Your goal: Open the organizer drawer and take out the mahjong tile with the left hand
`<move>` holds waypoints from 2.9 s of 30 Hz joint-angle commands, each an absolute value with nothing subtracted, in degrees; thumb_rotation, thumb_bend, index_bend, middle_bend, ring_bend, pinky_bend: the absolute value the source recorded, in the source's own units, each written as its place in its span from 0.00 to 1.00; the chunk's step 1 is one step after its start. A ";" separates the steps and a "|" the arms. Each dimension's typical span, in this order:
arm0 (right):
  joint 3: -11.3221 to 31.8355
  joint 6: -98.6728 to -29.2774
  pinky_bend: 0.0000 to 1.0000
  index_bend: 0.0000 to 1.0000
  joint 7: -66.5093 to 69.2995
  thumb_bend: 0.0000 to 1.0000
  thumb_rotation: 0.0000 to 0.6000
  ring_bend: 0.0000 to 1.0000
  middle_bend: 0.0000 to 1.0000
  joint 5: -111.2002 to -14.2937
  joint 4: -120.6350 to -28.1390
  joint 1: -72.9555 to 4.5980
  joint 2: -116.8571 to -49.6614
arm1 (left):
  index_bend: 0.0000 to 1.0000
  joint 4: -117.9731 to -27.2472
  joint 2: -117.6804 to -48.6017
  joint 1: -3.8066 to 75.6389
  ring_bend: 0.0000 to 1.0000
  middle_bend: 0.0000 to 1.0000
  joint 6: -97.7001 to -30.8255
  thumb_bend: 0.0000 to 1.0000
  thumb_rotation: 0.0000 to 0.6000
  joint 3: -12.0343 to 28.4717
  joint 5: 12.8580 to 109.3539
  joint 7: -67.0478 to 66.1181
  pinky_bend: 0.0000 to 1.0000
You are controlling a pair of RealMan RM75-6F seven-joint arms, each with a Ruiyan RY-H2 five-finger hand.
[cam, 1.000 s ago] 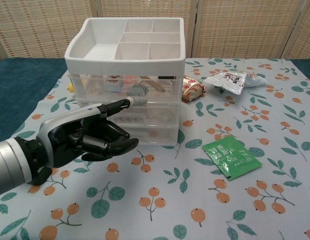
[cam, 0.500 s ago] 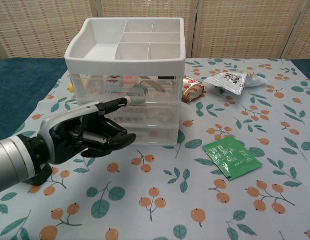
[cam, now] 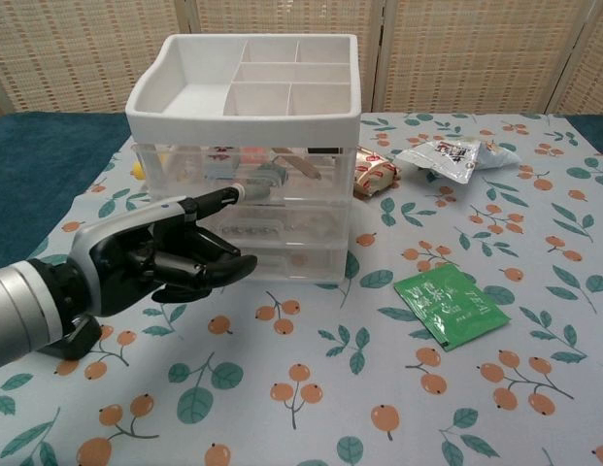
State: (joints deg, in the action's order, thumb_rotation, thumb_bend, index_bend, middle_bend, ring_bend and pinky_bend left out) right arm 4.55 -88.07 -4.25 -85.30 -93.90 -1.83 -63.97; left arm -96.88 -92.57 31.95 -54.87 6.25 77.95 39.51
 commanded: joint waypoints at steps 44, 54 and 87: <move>4.71 -88.67 0.15 0.11 -3.29 0.18 1.00 0.09 0.16 -84.71 -93.27 -1.02 -64.02 | 0.18 -95.24 -93.86 33.00 0.93 0.88 -51.55 0.38 1.00 9.94 74.48 42.42 1.00; 4.66 -88.57 0.15 0.11 -3.43 0.18 1.00 0.09 0.16 -84.89 -93.27 -1.06 -64.15 | 0.19 -96.60 -92.73 31.88 0.94 0.88 -52.17 0.38 1.00 8.47 76.18 43.57 1.00; 5.83 -90.09 0.15 0.11 -4.76 0.19 1.00 0.09 0.16 -86.52 -95.42 -1.65 -61.82 | 0.19 -102.47 -77.11 27.07 0.94 0.88 -65.80 0.38 1.00 2.55 90.72 19.69 1.00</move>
